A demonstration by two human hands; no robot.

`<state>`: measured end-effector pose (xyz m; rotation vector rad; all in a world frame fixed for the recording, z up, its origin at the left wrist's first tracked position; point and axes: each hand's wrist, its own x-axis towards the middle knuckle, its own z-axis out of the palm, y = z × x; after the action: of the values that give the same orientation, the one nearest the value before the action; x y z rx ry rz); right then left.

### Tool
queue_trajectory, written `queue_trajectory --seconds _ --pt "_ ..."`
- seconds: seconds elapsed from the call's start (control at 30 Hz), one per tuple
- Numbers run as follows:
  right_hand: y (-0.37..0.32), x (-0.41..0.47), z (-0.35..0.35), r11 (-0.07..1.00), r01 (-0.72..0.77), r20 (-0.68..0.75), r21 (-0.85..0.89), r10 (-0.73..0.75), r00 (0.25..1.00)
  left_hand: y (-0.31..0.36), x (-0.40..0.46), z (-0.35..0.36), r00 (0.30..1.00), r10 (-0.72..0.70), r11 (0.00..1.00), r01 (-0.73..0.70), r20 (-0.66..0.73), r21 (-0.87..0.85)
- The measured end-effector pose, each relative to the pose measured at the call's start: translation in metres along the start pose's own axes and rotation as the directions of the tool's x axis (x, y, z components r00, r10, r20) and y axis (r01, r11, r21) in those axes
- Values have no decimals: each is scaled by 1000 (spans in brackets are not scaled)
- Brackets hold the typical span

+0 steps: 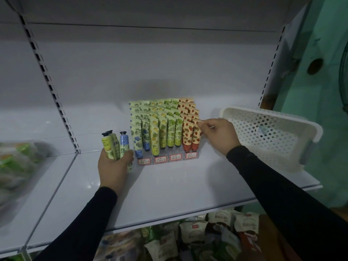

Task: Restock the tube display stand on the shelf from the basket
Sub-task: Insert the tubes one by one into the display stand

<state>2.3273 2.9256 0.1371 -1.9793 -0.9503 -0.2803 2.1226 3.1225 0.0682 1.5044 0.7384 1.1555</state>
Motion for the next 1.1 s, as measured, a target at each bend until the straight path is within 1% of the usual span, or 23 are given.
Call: queue_trajectory --seconds 0.17,0.4,0.57,0.93,1.0,1.1 --pt "4 1 -4 997 -19 45 72 16 999 2 -1 1 1000 11 1000 -11 -1 -5" --pt "-1 3 -4 995 -33 96 93 24 995 1 0 1 1000 4 1000 -4 -3 -1" --pt "0 3 1 996 -22 64 81 16 998 0 1 0 1000 -1 1000 1 1 -2" --pt "3 2 2 997 -36 58 67 33 998 -2 3 -1 1000 -8 1000 8 1 8" --pt "2 2 3 998 -44 37 43 42 998 -1 2 -1 1000 0 1000 0 3 23" --pt "0 1 3 998 -55 -2 26 55 998 0 1 -1 1000 -15 1000 15 5 -4"
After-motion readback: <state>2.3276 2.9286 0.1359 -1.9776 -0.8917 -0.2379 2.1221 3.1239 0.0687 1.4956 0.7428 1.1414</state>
